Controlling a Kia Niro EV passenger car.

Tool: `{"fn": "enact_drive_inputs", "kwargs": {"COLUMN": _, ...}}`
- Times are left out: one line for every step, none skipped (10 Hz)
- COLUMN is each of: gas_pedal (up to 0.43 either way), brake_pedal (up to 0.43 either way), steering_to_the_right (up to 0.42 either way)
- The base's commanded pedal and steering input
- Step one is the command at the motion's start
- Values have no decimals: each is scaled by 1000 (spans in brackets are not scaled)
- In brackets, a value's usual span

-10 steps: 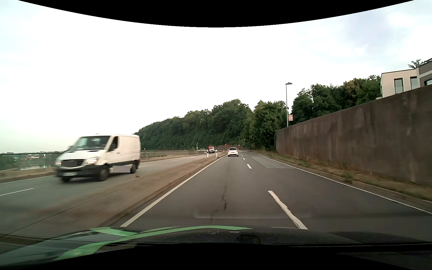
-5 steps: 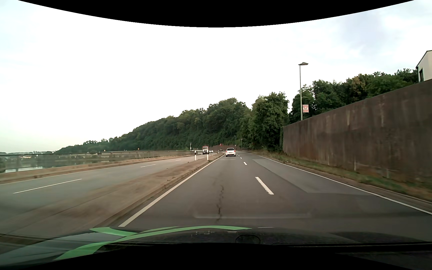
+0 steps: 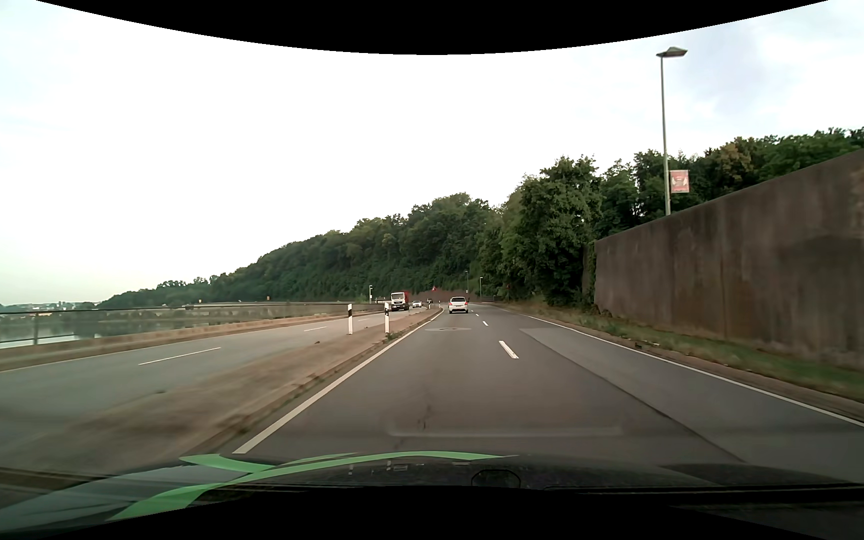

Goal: Follow the waypoints while adhering to traffic rules and regulations

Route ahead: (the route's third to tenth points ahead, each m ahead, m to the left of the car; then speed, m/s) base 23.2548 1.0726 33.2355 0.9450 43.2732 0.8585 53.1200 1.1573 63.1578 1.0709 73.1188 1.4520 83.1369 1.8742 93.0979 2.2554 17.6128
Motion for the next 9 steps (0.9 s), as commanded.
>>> {"fn": "enact_drive_inputs", "kwargs": {"gas_pedal": 177, "brake_pedal": 0, "steering_to_the_right": -1}}
{"fn": "enact_drive_inputs", "kwargs": {"gas_pedal": 177, "brake_pedal": 0, "steering_to_the_right": -1}}
{"fn": "enact_drive_inputs", "kwargs": {"gas_pedal": 177, "brake_pedal": 0, "steering_to_the_right": -1}}
{"fn": "enact_drive_inputs", "kwargs": {"gas_pedal": 177, "brake_pedal": 0, "steering_to_the_right": -1}}
{"fn": "enact_drive_inputs", "kwargs": {"gas_pedal": 177, "brake_pedal": 0, "steering_to_the_right": -1}}
{"fn": "enact_drive_inputs", "kwargs": {"gas_pedal": 177, "brake_pedal": 0, "steering_to_the_right": -1}}
{"fn": "enact_drive_inputs", "kwargs": {"gas_pedal": 177, "brake_pedal": 0, "steering_to_the_right": -1}}
{"fn": "enact_drive_inputs", "kwargs": {"gas_pedal": 177, "brake_pedal": 0, "steering_to_the_right": -1}}
{"fn": "enact_drive_inputs", "kwargs": {"gas_pedal": 177, "brake_pedal": 0, "steering_to_the_right": -1}}
